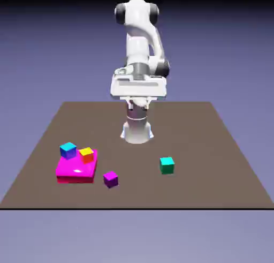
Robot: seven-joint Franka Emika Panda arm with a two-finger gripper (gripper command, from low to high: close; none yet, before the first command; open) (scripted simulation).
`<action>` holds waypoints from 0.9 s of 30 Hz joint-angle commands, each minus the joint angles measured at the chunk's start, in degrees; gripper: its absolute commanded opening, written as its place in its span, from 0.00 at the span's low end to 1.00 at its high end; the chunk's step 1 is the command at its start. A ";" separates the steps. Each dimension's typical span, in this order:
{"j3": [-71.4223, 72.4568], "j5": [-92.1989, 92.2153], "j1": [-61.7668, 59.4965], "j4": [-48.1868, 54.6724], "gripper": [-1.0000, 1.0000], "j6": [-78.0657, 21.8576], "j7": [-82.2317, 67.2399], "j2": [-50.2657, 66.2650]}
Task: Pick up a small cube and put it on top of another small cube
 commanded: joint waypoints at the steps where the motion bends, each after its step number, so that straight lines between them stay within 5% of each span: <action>1: 0.51 -0.10 -1.39 0.47 0.50 -0.74 2.12 2.08; 19: 9.61 -1.80 -25.99 8.75 0.50 -13.91 39.69 38.93; 27: 4.55 -6.02 -21.80 11.22 0.50 -3.24 42.82 52.08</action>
